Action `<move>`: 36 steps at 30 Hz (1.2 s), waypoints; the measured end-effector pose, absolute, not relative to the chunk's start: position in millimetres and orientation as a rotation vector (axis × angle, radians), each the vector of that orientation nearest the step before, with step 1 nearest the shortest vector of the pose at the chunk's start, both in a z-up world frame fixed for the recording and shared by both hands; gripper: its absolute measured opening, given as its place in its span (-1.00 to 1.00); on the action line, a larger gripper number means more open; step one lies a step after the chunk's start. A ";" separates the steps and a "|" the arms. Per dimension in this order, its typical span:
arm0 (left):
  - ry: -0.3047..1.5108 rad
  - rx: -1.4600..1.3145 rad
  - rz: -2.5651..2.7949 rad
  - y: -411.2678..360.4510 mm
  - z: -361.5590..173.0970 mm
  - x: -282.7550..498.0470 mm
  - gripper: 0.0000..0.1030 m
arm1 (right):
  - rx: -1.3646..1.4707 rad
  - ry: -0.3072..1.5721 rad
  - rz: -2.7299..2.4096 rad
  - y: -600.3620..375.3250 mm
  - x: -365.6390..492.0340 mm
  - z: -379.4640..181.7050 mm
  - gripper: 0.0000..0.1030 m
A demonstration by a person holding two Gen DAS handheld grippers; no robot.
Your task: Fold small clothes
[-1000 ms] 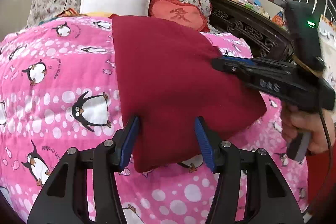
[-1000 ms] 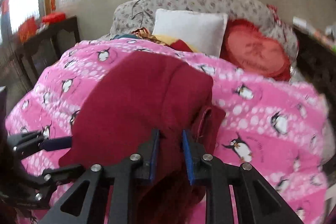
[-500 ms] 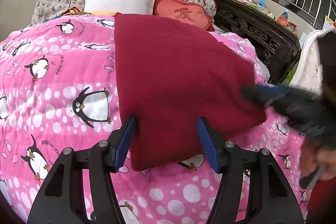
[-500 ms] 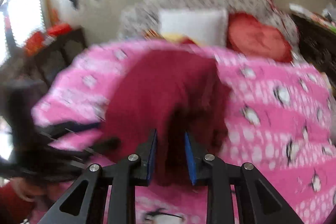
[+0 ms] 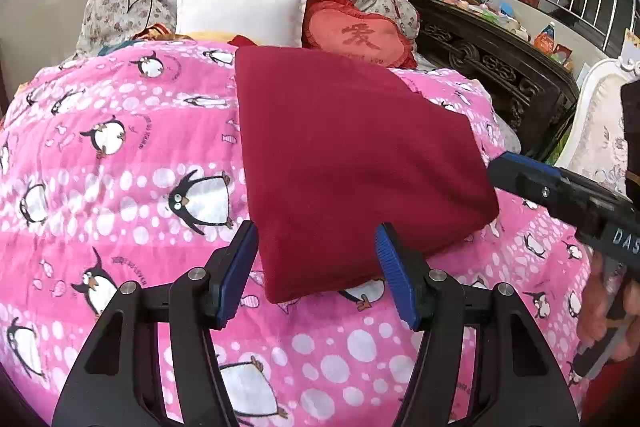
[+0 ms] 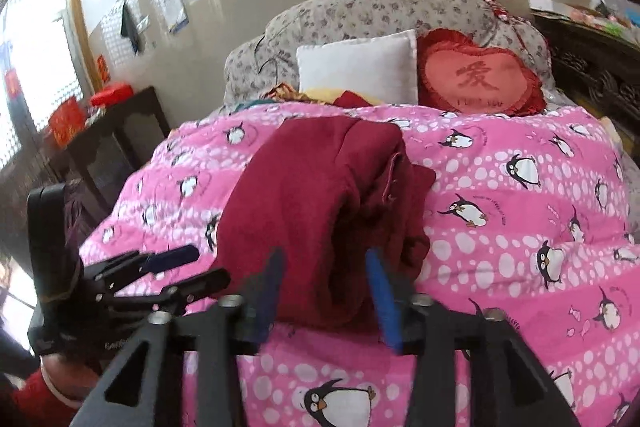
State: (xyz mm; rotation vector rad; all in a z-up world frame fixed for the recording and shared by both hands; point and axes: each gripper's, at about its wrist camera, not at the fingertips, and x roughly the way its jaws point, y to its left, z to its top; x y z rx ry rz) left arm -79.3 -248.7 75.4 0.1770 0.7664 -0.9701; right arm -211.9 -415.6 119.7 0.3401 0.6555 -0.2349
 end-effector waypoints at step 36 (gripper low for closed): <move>0.919 -0.076 -1.158 -259.5 87.3 -7.4 0.19 | 0.615 0.610 -0.143 -468.5 -150.5 103.1 0.12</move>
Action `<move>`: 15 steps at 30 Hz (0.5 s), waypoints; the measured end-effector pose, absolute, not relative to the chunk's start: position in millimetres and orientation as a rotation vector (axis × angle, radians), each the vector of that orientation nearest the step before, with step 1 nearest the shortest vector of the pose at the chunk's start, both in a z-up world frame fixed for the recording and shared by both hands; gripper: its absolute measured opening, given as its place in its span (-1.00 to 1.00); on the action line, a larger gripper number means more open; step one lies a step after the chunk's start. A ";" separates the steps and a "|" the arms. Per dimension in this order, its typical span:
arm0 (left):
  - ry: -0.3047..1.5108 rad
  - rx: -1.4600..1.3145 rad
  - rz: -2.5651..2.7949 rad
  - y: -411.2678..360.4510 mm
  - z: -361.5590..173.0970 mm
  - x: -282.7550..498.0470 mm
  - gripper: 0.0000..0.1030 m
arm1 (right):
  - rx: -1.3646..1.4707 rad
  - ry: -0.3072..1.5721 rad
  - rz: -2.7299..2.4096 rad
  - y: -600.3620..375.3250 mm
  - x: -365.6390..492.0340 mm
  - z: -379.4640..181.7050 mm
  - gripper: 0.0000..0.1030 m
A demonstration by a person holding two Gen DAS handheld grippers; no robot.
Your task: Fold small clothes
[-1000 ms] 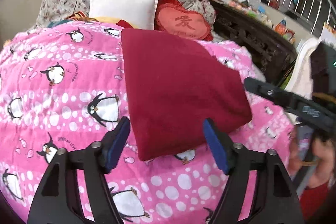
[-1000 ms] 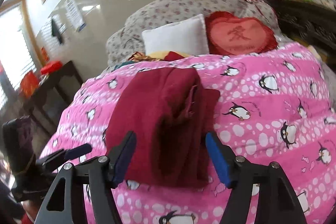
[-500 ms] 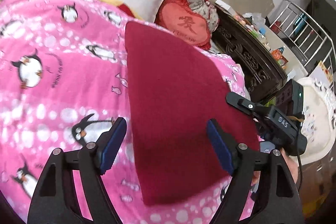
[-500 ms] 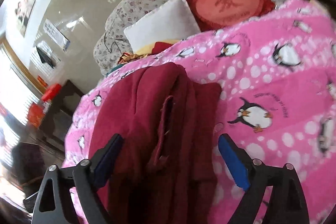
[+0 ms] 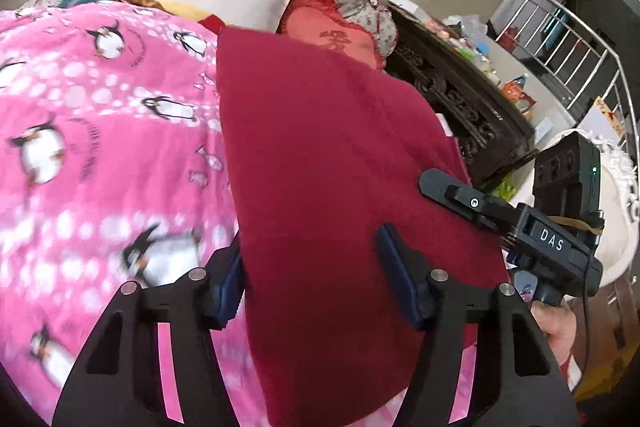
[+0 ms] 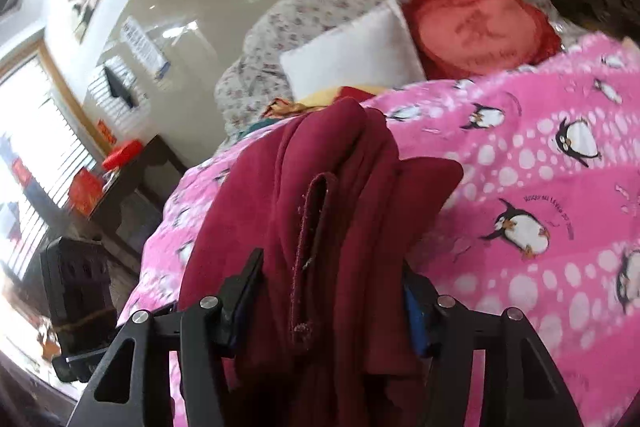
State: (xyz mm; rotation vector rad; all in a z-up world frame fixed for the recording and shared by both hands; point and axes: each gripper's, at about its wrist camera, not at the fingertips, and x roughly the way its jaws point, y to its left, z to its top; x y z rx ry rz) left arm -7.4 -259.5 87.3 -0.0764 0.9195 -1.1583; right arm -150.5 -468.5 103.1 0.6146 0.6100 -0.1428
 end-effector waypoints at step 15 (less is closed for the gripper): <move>0.943 0.045 -0.908 -107.7 53.1 -90.8 0.19 | 0.499 0.832 -0.064 -314.5 -191.0 58.5 0.27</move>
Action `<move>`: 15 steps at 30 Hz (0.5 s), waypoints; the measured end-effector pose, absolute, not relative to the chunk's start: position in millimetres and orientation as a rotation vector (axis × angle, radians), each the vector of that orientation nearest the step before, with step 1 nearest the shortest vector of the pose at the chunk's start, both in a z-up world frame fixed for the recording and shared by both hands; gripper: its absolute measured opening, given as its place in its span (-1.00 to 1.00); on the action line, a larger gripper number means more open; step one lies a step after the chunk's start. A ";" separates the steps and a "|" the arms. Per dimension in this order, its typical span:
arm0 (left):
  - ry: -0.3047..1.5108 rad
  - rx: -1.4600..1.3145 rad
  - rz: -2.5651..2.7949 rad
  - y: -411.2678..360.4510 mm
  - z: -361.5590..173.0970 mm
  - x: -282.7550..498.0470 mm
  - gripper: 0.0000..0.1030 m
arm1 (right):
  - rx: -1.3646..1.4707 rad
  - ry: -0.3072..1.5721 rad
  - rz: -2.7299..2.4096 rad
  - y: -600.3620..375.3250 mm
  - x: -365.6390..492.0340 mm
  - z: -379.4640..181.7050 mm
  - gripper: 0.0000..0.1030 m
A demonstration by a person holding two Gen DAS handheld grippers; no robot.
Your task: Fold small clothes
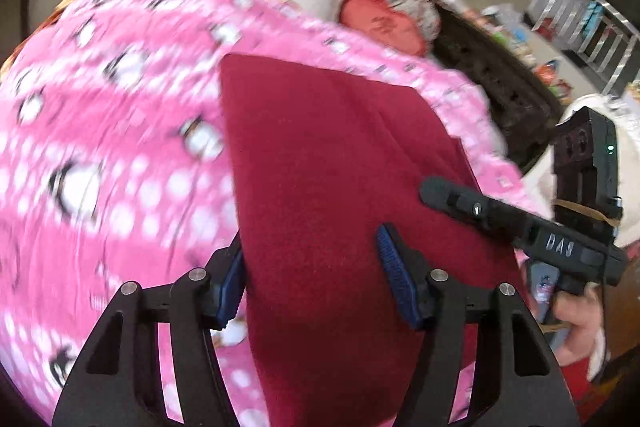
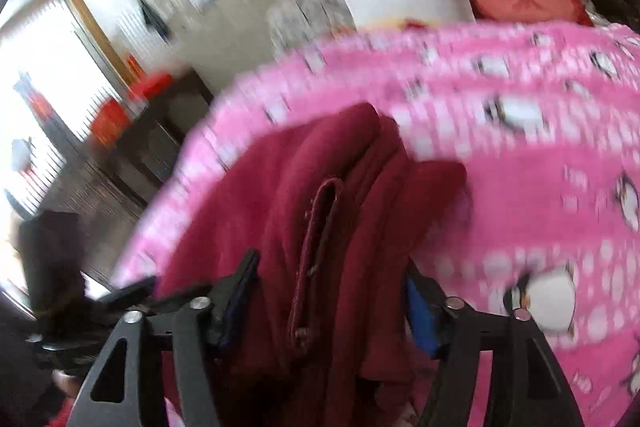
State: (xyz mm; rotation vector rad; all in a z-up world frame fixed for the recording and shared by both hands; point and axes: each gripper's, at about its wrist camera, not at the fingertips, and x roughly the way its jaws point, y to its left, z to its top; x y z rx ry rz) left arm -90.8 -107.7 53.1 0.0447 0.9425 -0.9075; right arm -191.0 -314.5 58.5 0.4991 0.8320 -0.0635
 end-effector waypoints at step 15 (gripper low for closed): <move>0.811 0.081 -0.819 -100.5 69.8 -118.5 0.28 | 0.142 0.700 -0.060 -271.8 -179.5 115.1 -0.41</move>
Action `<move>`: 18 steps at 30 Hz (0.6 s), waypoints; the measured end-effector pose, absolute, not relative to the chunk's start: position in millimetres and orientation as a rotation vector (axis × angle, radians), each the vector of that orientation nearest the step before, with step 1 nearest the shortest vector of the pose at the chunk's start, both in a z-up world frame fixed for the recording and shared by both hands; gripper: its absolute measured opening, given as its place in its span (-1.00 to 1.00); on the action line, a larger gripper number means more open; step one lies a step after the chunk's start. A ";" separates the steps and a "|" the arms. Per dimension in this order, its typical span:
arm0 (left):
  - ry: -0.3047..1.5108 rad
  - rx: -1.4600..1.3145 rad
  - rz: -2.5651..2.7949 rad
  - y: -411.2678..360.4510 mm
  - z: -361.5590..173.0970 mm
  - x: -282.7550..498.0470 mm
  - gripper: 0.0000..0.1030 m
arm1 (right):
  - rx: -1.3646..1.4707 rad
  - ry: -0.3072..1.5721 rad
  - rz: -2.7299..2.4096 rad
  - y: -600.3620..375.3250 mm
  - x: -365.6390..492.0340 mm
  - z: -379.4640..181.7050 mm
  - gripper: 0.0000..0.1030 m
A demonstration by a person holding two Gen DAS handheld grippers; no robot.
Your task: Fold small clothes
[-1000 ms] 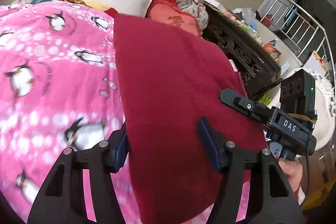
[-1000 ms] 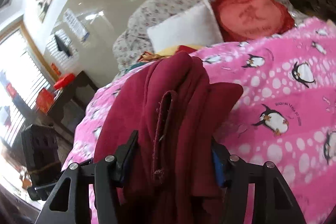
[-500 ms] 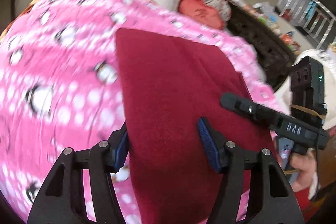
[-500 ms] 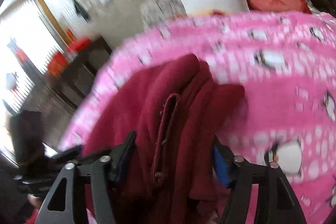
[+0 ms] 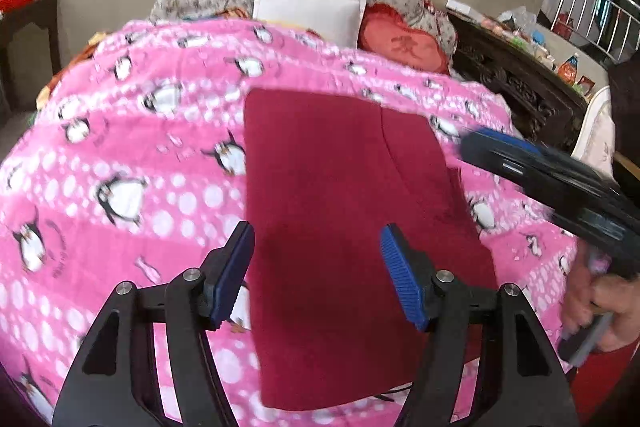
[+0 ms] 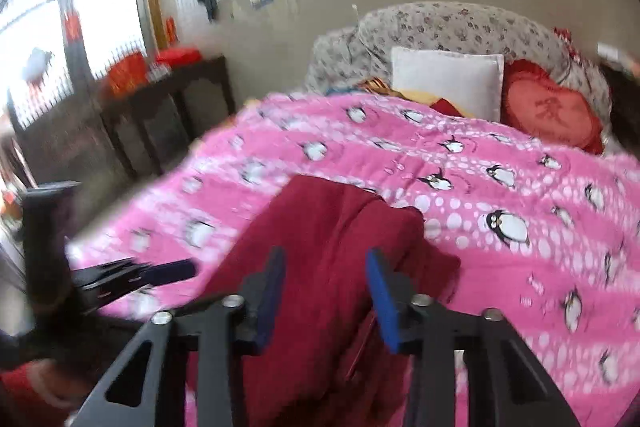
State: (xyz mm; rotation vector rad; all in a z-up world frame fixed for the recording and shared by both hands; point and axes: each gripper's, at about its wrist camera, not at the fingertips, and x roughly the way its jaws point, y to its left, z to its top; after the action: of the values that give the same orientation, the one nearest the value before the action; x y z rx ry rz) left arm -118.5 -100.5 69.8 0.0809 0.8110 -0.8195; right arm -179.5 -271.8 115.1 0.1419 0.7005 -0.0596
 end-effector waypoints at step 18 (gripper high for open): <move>0.772 0.161 -0.735 -110.9 47.7 -128.7 0.45 | 0.186 0.832 0.038 -262.0 -227.6 72.7 -0.65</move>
State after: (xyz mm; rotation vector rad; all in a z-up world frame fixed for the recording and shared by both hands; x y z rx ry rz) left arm -128.7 -110.9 47.7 0.1611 0.7721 -0.7348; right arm -227.6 -262.0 72.7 0.1861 0.8323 0.0382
